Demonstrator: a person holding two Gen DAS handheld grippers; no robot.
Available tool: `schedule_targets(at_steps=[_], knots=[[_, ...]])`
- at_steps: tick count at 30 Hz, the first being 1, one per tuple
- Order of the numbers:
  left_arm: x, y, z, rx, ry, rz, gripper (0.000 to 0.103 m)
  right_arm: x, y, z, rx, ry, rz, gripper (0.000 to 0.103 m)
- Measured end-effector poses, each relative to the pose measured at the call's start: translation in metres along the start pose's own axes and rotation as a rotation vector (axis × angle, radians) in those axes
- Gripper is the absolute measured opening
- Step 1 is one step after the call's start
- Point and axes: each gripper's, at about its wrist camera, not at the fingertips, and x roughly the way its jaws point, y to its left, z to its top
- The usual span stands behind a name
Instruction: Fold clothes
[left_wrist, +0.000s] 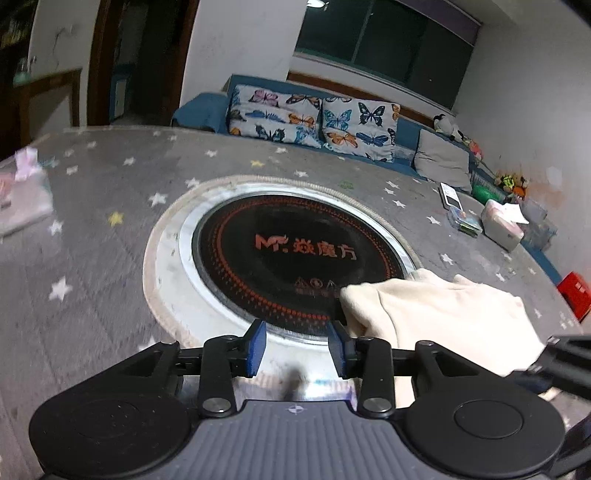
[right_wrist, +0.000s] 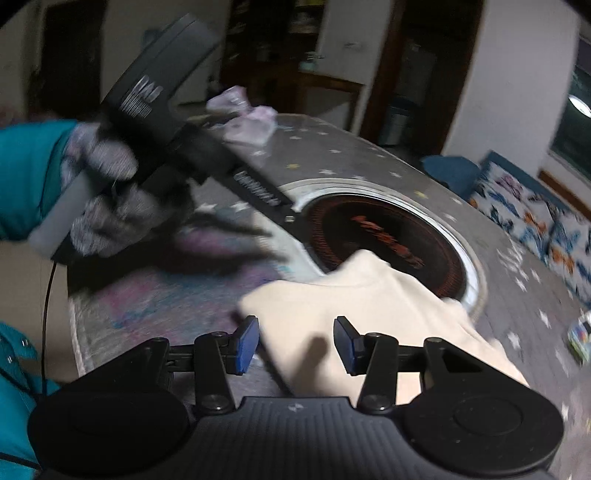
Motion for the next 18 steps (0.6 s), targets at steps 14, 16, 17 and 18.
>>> schedule_targets(at_steps=[14, 16, 17, 18], knots=[[0.008, 0.004, -0.005, -0.254, 0.100, -0.106, 0.052, 0.018, 0.024, 0.004, -0.091, -0.003, -0.064, 0.013], [0.010, 0.004, -0.003, -0.300, 0.104, -0.120, 0.055, 0.012, 0.016, 0.006, -0.042, -0.026, -0.044, 0.010], [0.011, 0.004, -0.002, -0.325, 0.107, -0.124, 0.058, 0.010, 0.012, 0.007, -0.023, -0.034, -0.038, 0.007], [0.013, 0.005, -0.001, -0.352, 0.113, -0.128, 0.060, 0.006, 0.008, 0.007, 0.003, -0.047, -0.031, 0.006]])
